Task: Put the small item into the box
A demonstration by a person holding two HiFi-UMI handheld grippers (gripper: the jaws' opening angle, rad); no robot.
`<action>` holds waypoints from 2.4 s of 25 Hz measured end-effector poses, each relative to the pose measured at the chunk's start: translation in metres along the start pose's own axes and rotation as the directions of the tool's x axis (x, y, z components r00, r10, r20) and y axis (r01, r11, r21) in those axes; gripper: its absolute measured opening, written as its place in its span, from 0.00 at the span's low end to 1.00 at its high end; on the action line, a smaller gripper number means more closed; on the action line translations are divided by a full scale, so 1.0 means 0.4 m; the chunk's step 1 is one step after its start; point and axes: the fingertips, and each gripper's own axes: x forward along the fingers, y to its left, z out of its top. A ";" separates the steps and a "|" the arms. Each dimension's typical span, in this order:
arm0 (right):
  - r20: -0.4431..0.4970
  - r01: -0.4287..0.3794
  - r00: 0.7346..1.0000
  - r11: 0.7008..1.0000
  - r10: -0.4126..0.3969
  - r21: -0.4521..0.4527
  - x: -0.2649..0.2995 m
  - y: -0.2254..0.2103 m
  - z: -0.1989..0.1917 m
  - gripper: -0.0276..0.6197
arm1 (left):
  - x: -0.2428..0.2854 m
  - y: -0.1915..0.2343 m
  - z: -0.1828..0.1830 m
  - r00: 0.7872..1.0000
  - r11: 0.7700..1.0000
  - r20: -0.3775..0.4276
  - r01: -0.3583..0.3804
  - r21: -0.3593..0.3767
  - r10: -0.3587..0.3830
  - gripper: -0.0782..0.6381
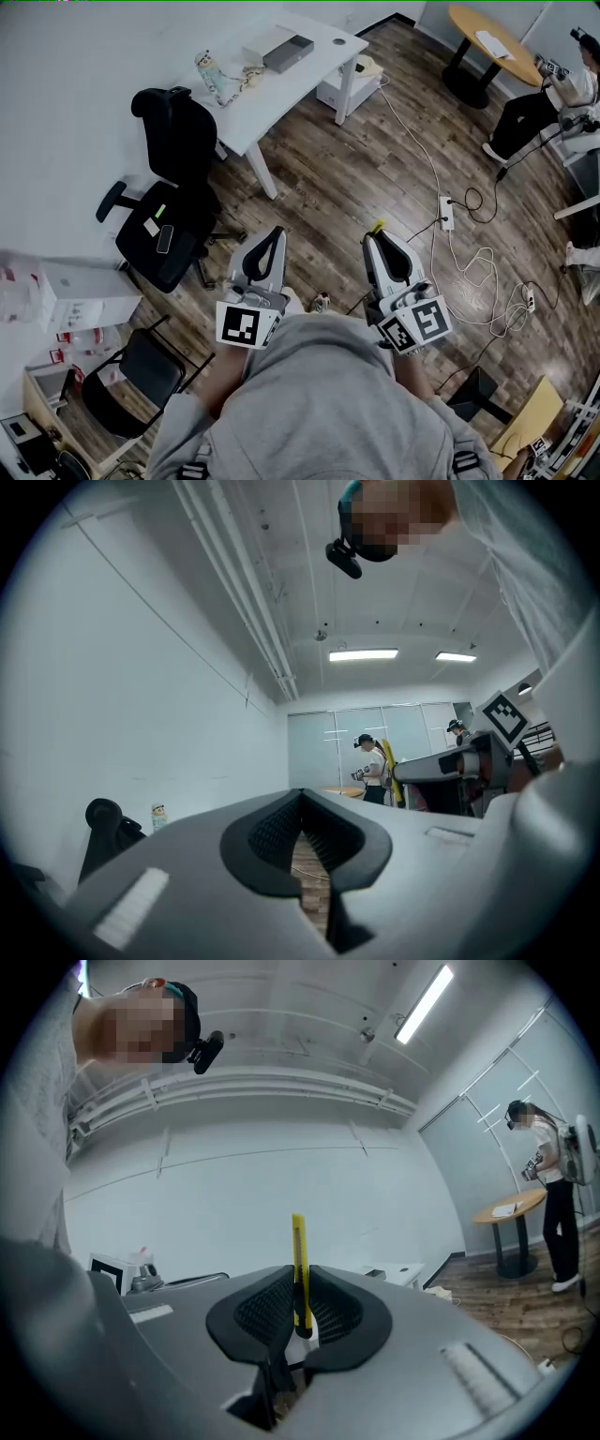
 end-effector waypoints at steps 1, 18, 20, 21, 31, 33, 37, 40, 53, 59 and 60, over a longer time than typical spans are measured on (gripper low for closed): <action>0.002 0.002 1.000 1.000 -0.002 0.000 -0.003 -0.007 0.002 0.14 | 0.003 -0.006 -0.003 1.000 1.000 -0.001 0.002 -0.003 -0.002 0.11; 0.016 0.066 0.998 0.998 -0.066 -0.008 0.011 -0.099 0.010 0.14 | 0.096 -0.025 -0.039 0.999 0.999 -0.002 0.043 -0.028 -0.043 0.11; 0.013 0.074 0.997 0.997 -0.074 0.003 0.027 -0.120 0.009 0.14 | 0.118 -0.019 -0.045 0.999 0.999 -0.004 0.043 -0.034 -0.043 0.11; 0.009 0.076 0.997 0.997 -0.076 0.008 0.036 -0.130 0.008 0.14 | 0.131 -0.015 -0.049 0.999 0.998 -0.013 0.043 -0.037 -0.044 0.11; -0.012 0.082 0.997 0.996 -0.081 0.046 0.173 -0.246 0.015 0.14 | 0.290 0.051 -0.095 0.992 0.996 -0.107 0.055 -0.068 -0.062 0.11; -0.018 0.082 0.997 0.996 -0.081 0.047 0.205 -0.265 0.018 0.14 | 0.327 0.069 -0.101 0.992 0.996 -0.106 0.057 -0.071 -0.065 0.11; -0.028 0.088 0.996 0.995 -0.087 0.036 0.264 -0.299 0.025 0.14 | 0.404 0.094 -0.118 0.989 0.994 -0.124 0.072 -0.080 -0.082 0.11; -0.031 0.094 0.995 0.995 -0.093 0.018 0.306 -0.325 0.039 0.14 | 0.468 0.105 -0.119 0.986 0.992 -0.122 0.102 -0.076 -0.111 0.11; -0.064 0.121 0.991 0.992 -0.119 0.029 0.517 -0.418 0.036 0.15 | 0.678 0.217 -0.143 0.980 0.985 -0.112 0.152 -0.086 -0.162 0.11; -0.054 0.150 0.988 0.987 -0.147 0.052 0.595 -0.459 0.033 0.15 | 0.746 0.284 -0.155 0.980 0.983 -0.105 0.162 -0.085 -0.170 0.11; -0.052 0.151 0.988 0.987 -0.148 0.050 0.606 -0.461 0.036 0.15 | 0.754 0.295 -0.156 0.980 0.983 -0.104 0.161 -0.084 -0.170 0.11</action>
